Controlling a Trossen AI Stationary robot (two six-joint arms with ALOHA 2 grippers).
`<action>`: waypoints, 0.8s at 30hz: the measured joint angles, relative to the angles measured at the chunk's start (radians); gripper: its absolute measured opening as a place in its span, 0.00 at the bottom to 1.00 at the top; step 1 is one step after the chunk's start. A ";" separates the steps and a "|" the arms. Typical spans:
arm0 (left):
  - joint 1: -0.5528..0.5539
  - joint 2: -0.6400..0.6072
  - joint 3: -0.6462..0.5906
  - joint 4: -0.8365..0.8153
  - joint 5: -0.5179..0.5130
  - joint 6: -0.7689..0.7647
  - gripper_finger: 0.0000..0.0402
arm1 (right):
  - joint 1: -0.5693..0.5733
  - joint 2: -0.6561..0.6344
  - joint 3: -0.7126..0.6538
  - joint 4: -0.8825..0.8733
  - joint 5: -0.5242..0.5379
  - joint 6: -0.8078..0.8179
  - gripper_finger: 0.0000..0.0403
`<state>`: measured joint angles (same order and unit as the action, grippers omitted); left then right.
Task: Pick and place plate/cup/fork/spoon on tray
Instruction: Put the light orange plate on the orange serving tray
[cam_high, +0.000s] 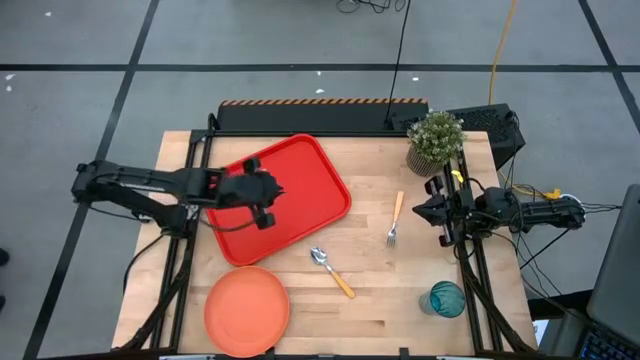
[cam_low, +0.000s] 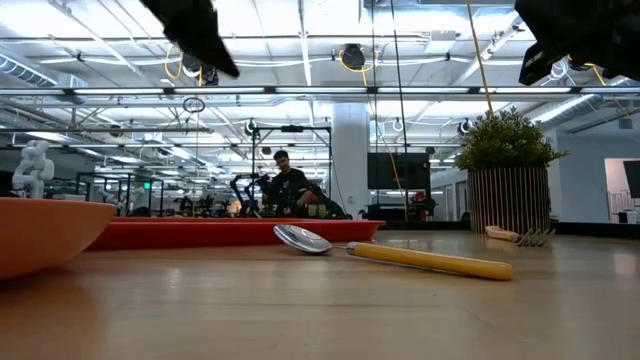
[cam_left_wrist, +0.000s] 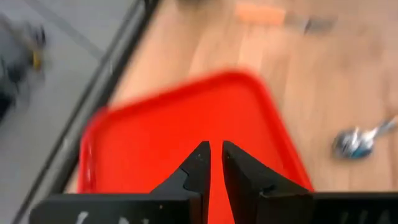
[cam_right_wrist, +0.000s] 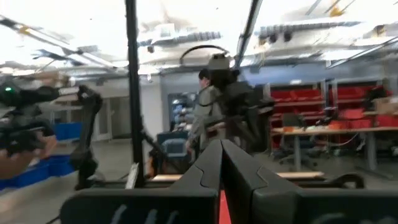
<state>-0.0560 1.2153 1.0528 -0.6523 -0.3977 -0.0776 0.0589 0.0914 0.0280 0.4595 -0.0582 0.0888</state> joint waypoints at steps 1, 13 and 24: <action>0.002 0.024 0.009 -0.034 0.000 -0.039 0.12 | 0.000 0.000 0.000 0.000 -0.001 0.004 0.00; 0.034 0.179 0.042 -0.150 0.114 -0.206 0.12 | 0.000 0.002 0.000 -0.044 0.003 0.039 0.00; -0.029 0.326 0.041 -0.304 0.160 -0.292 0.12 | 0.000 0.003 0.000 -0.098 0.004 0.054 0.00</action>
<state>-0.0851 1.5411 1.0943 -0.9566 -0.2376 -0.3695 0.0589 0.0948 0.0280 0.3614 -0.0540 0.1427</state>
